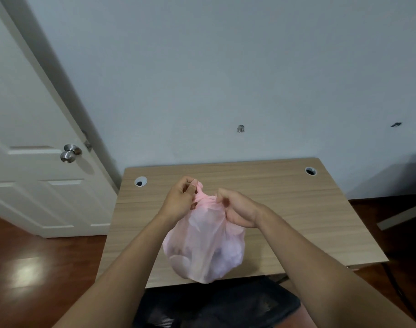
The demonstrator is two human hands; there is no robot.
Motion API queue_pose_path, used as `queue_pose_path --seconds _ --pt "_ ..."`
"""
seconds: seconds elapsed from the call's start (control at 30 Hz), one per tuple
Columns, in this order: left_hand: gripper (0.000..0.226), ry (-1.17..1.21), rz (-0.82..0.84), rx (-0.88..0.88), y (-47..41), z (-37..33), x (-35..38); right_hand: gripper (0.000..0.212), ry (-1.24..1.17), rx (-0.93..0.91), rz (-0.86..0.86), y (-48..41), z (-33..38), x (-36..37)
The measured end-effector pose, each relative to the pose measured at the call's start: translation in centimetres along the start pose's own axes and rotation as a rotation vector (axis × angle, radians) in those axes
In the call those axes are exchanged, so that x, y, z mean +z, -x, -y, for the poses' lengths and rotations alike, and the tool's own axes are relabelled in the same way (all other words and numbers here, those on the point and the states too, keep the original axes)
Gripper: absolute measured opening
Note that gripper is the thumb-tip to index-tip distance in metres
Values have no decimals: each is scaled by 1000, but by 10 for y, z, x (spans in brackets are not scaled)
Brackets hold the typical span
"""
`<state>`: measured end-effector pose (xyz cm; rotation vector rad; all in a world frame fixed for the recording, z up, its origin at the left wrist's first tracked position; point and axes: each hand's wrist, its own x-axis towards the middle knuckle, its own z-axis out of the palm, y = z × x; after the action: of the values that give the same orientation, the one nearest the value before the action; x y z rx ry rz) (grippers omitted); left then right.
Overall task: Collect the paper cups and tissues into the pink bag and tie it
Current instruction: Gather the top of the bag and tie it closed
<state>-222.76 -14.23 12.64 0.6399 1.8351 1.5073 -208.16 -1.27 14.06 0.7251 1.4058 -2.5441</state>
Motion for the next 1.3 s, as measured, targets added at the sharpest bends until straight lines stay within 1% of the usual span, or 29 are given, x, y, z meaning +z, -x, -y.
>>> queue_pose_path --seconds 0.07,0.1,0.2,0.27,0.37,0.43,0.47,0.57,0.6,0.67,0.73,0.77,0.8,0.83,0.87,0.93,1.0,1.1,1.17,1.3 --pt "27 25 11 -28 1 1 0 76 15 -14 -2 -1 -5 1" --pt "26 28 13 -34 2 1 0 76 33 -39 -17 -1 -8 2" --pt "26 -5 28 -28 5 2 1 55 32 -101 -16 -2 -14 5" --pt "26 -10 40 -4 9 3 1 50 5 -114 3 -3 -16 4" --pt "26 15 57 45 12 2 1 60 -12 -106 34 -6 -20 -1" --pt "26 7 86 65 14 3 0 62 -5 -104 39 -7 -21 -3" --pt "26 -17 105 82 14 3 -1 58 -6 -108 55 -7 -22 -4" --pt "28 -138 164 138 16 6 -3 38 -42 -120 101 -7 -24 -4" --pt "29 -183 163 156 17 7 -4 34 -48 -113 95 -7 -24 -5" --pt "28 -238 141 176 16 8 -5 33 -22 -106 70 -6 -26 -6" --pt "28 -248 111 160 15 11 -6 27 80 -125 63 -4 -28 -4" --pt "28 -245 94 147 14 13 -6 22 146 -132 41 -2 -28 -3" --pt "29 -230 80 133 14 15 -5 22 215 -142 8 -1 -28 -1" --pt "29 -203 71 119 14 17 -4 28 292 -166 -26 0 -29 1" --pt "31 -176 64 104 14 20 -2 29 373 -189 -62 1 -29 2" --pt "33 -137 46 59 13 25 2 23 505 -203 -148 -2 -32 3" --pt "31 -99 25 -6 11 30 3 27 601 -213 -211 -7 -35 2" --pt "28 -51 17 -90 9 33 2 32 669 -253 -310 -9 -37 4" --pt "28 -17 10 -114 8 34 1 37 670 -283 -339 -9 -38 3" --pt "29 90 19 -158 5 38 -1 59 796 -313 -451 -11 -41 -4"
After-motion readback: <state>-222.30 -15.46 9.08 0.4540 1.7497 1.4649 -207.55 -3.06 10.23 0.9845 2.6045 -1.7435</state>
